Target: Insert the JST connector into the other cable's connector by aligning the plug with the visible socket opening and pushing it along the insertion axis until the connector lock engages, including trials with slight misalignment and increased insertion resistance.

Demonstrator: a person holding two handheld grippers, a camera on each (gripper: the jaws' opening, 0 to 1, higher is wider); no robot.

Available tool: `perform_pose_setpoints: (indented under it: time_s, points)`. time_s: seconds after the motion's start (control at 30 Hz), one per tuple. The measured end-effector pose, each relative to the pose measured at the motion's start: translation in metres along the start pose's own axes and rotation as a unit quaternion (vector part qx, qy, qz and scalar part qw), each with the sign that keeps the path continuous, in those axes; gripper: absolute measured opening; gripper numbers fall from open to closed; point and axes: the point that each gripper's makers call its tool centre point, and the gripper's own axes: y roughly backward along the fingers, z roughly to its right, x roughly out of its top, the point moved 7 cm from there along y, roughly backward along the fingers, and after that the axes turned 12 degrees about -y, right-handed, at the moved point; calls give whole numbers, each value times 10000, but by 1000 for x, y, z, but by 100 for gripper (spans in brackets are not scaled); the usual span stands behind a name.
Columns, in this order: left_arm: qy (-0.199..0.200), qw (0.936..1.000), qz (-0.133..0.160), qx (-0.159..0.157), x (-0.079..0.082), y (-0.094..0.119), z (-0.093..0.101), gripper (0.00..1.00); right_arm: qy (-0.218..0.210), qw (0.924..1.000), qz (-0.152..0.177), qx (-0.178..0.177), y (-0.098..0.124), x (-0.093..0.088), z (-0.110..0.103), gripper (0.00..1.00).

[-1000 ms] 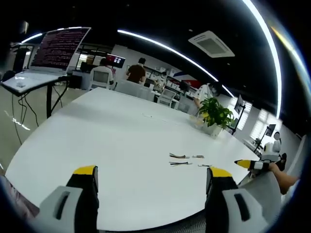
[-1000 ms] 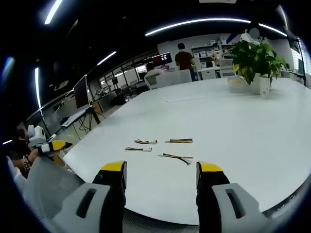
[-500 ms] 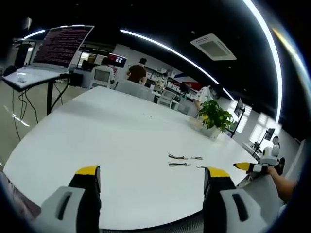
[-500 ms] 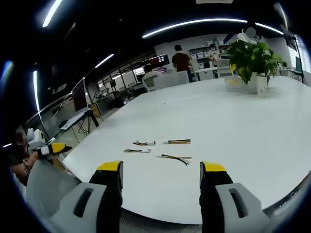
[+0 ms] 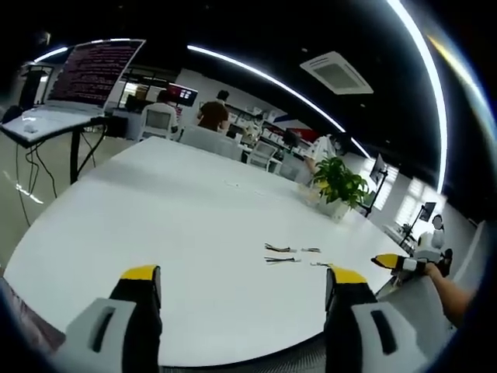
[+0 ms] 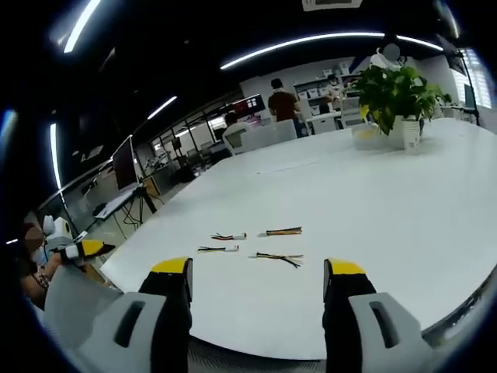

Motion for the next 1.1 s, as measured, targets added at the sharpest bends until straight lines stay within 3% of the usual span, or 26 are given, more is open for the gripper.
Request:
perform_pose_setpoints:
  time_s: [0.3,0.6,0.7,0.77,0.83,0.9,1.0,1.1]
  points:
    - [15,9999,152,-42,2,-1,0,89,-137,9997,202,-96,3,2,2,68]
    - [2,10000,31,-43,1,-2,0,94,-106,9998,101,-114,2,0,1,69]
    - [-137,9999,-76,-11,3,-2,0,97,299,9992,-230,-111,0,1,-3,71]
    - [-295,9995,-103,17,4,-2,1,99,1035,9944,-57,-213,-1,10,-5,71]
    - [-361,9992,-184,-25,6,0,1,99,1121,9936,-9,-100,-2,13,-10,71]
    - [-424,9988,-228,-61,10,4,-1,99,964,9950,-265,79,-3,11,-12,74]
    - [-432,9990,69,28,25,9,-7,99,1094,9930,-429,98,-3,15,-10,76]
    - [-299,9995,73,2,31,9,-9,99,1280,9905,-493,110,-1,19,-11,76]
